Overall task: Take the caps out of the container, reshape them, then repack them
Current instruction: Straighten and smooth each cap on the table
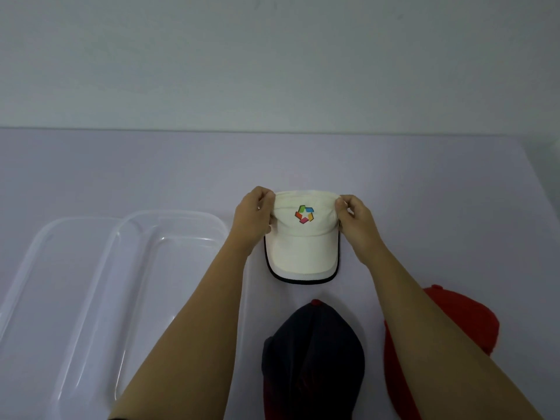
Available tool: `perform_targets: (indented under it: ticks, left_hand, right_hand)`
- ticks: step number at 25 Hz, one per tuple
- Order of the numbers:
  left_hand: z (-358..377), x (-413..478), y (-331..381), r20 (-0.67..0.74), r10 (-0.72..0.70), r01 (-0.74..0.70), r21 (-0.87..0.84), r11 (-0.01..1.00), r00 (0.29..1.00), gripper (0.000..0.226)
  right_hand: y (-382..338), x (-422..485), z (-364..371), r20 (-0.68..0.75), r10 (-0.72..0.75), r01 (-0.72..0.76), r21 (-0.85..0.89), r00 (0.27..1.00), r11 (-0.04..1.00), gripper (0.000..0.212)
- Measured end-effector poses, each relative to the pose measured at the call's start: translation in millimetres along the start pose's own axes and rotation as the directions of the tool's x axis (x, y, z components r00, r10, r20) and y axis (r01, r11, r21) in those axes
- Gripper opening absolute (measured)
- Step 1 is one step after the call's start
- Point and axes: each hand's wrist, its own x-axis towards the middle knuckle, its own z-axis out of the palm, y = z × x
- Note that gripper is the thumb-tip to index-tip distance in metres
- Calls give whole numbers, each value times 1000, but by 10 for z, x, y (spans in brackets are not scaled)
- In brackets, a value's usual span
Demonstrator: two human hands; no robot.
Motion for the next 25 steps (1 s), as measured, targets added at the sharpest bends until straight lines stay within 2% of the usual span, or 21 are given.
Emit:
perform_targets:
  ticks: [5, 9, 11, 13, 14, 16, 17, 19, 21, 23, 25]
  left_hand:
    - [42, -13, 19, -8, 38, -37, 22, 999, 999, 20]
    - [72, 40, 14, -12, 101, -98, 140, 985, 995, 22]
    - [53, 45, 55, 22, 84, -87, 210, 974, 996, 32]
    - [22, 5, 160, -5, 83, -77, 327, 942, 997, 41]
    - [15, -45, 250, -63, 105, -76, 353, 933, 992, 43]
    - [49, -217, 448, -169, 183, -130, 286, 949, 968, 39]
    - [94, -321, 545, -181, 202, -162, 214, 963, 963, 35]
    - [275, -571, 728, -141, 162, -158, 40, 987, 977, 31]
    - [559, -815, 821, -59, 56, -62, -90, 994, 997, 35]
    - [905, -1051, 805, 30, 19, -16, -106, 994, 999, 41]
    - [1238, -1280, 714, 84, 62, -62, 3, 998, 995, 39]
  right_hand:
    - [-46, 62, -7, 80, 12, -9, -33, 997, 999, 20]
    - [-90, 59, -18, 78, 33, -41, 102, 996, 994, 13]
    - [-126, 33, -21, 65, 18, -20, 16, 998, 1000, 18]
    - [-217, -9, -74, -44, -84, 77, -156, 995, 985, 24]
    - [-295, -54, -145, -124, -162, 133, -217, 979, 967, 24]
    - [-485, -211, -383, -250, -295, 233, -251, 922, 939, 20]
    - [-555, -301, -540, -267, -333, 267, -254, 904, 930, 18]
    - [-623, -560, -904, -254, -365, 295, -274, 896, 915, 16]
    - [-542, -816, -1263, -268, -341, 265, -282, 901, 922, 16]
    - [-317, -1047, -1563, -325, -284, 208, -250, 902, 946, 15]
    - [11, -1242, -1783, -382, -218, 156, -187, 898, 970, 14]
